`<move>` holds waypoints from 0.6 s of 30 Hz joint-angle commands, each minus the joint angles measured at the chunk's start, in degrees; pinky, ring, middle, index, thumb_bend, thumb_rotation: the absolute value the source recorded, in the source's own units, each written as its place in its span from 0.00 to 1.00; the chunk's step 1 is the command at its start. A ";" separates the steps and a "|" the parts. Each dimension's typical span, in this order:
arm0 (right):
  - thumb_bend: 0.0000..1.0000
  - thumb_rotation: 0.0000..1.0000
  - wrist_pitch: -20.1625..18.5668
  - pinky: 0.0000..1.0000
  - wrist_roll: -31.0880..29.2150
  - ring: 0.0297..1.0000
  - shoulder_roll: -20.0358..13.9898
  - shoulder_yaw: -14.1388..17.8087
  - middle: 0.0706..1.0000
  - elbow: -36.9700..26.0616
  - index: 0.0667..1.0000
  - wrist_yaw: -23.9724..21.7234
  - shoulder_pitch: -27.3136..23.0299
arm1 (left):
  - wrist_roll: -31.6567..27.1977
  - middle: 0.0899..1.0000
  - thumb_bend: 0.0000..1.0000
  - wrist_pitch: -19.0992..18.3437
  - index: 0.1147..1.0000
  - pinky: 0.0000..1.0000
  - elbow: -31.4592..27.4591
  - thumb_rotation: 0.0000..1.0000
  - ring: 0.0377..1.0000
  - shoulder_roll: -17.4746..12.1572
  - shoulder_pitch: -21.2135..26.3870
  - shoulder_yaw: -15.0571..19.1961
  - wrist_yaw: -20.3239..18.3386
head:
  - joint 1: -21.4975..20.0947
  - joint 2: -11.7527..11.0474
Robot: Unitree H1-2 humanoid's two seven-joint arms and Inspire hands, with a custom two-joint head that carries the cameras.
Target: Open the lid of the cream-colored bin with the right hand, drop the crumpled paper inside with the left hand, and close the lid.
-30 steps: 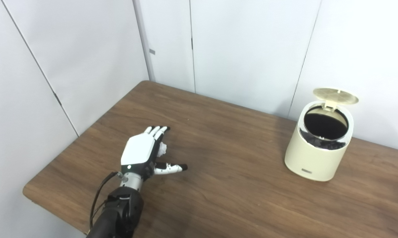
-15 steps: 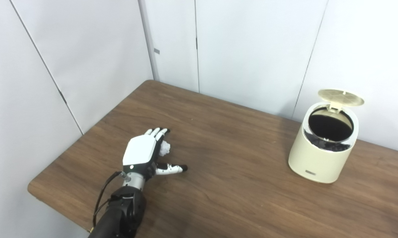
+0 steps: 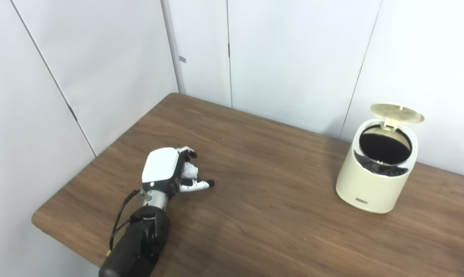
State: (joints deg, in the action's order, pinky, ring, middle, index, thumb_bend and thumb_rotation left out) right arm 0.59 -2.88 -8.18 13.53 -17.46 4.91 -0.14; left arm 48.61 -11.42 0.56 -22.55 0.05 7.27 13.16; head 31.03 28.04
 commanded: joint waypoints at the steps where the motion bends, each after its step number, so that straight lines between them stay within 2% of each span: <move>1: 0.25 0.20 1.86 0.48 -0.36 0.62 -0.49 0.58 0.63 -2.11 0.61 0.17 -1.27 | -1.03 0.53 0.82 1.44 0.57 0.44 0.74 0.47 0.50 -1.40 1.56 -0.14 1.91 | -0.04 0.07; 3: 0.26 0.22 1.53 0.48 -0.55 0.62 -0.32 0.67 0.63 -2.38 0.61 0.28 -1.15 | -1.08 0.46 0.74 2.37 0.50 0.38 1.42 0.39 0.43 -1.50 1.70 -0.83 2.84 | -0.16 0.14; 7: 0.27 0.23 0.85 0.47 -0.55 0.62 0.04 0.78 0.63 -3.25 0.61 0.55 -0.89 | -0.32 0.39 0.70 2.38 0.44 0.30 2.41 0.31 0.35 -1.66 1.88 -2.46 4.38 | -0.59 0.16; 11: 0.27 0.25 -0.42 0.47 -0.18 0.62 0.39 0.83 0.63 -4.30 0.61 0.79 -0.67 | 1.43 0.32 0.71 3.15 0.37 0.23 5.24 0.25 0.27 -2.15 2.54 -4.61 7.82 | -0.95 0.12; 15: 0.29 0.28 -0.13 0.46 -0.61 0.62 0.41 1.17 0.63 -4.23 0.61 0.69 -0.68 | 2.68 0.20 0.73 3.19 0.26 0.15 6.90 0.26 0.17 -2.54 2.86 -6.60 10.28 | -1.73 0.30; 18: 0.30 0.28 0.33 0.47 -1.05 0.62 0.42 1.25 0.63 -4.49 0.61 0.45 -0.65 | 3.06 0.15 0.75 3.19 0.21 0.12 7.86 0.26 0.13 -2.48 2.75 -7.45 11.63 | -1.72 0.33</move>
State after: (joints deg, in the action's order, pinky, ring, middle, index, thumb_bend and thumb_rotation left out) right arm -0.44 -3.47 -7.33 14.36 -19.91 5.18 0.17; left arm 51.16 -8.64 7.08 -24.26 1.94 0.38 23.13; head 29.27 28.30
